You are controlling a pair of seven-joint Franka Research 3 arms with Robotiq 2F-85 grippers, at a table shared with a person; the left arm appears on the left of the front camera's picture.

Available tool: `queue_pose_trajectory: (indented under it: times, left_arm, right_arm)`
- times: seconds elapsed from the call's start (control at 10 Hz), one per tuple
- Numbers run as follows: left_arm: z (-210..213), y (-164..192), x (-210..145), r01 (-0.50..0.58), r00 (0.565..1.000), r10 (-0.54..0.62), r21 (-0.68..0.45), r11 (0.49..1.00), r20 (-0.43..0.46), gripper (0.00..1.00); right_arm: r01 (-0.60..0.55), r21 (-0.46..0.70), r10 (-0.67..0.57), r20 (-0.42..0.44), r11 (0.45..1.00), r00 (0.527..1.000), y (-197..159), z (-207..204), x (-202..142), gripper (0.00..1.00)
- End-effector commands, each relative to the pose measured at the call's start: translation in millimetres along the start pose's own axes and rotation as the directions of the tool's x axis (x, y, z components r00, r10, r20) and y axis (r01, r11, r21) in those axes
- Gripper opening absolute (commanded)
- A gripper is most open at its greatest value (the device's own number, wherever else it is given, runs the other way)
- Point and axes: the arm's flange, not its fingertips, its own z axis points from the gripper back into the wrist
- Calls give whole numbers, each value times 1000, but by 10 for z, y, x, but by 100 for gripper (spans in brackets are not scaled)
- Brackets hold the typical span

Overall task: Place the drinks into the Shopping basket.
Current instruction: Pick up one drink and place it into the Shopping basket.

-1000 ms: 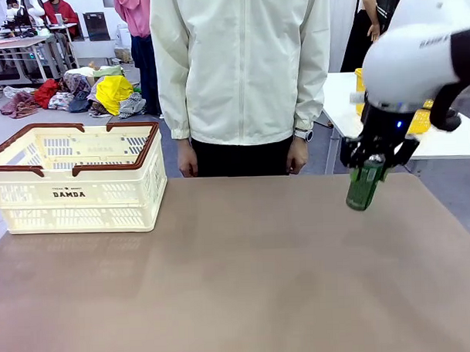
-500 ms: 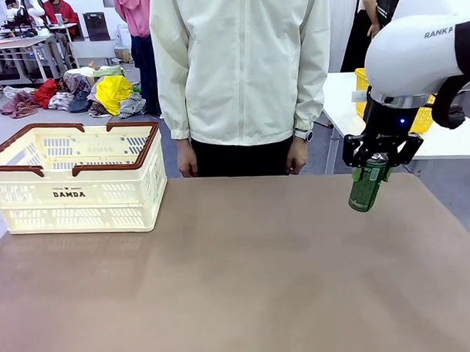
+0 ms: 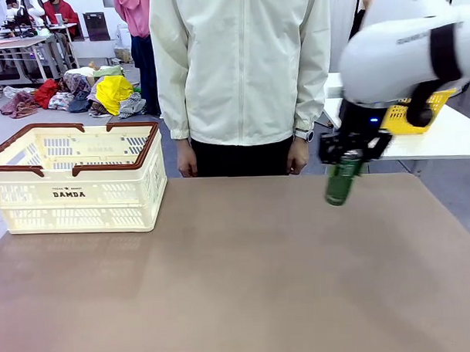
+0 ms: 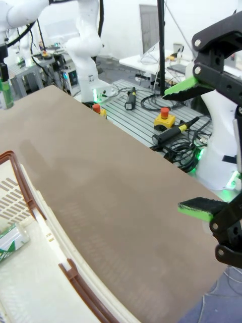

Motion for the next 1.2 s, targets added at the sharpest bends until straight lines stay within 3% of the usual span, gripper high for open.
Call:
queue_pose_trajectory:
  times: [0.0, 0.3, 0.5, 0.7, 1.1]
  left_arm:
    - [2, -19, -21, 1, 1000, -1, -2, 1000, -4, 100]
    - [2, -19, -21, 1, 1000, -1, -2, 1000, -4, 100]
    - [2, -19, -21, 1, 1000, -1, -2, 1000, -4, 100]
    - [2, -19, -21, 1, 1000, -1, -2, 1000, -4, 100]
    - [2, -19, -21, 1, 1000, -1, -2, 1000, -4, 100]
  right_arm:
    - [-118, -15, 118, -25, 993, 993, 779, -305, 411, 0]
    - [-379, 19, 379, 3, 925, 925, 1854, -647, 395, 0]
    - [-468, 63, 465, 49, 882, 884, 2483, -827, 363, 0]
    - [-521, 104, 516, 71, 847, 853, 2870, -945, 406, 0]
    - [-605, 93, 609, -18, 791, 793, 3217, -1074, 431, 0]
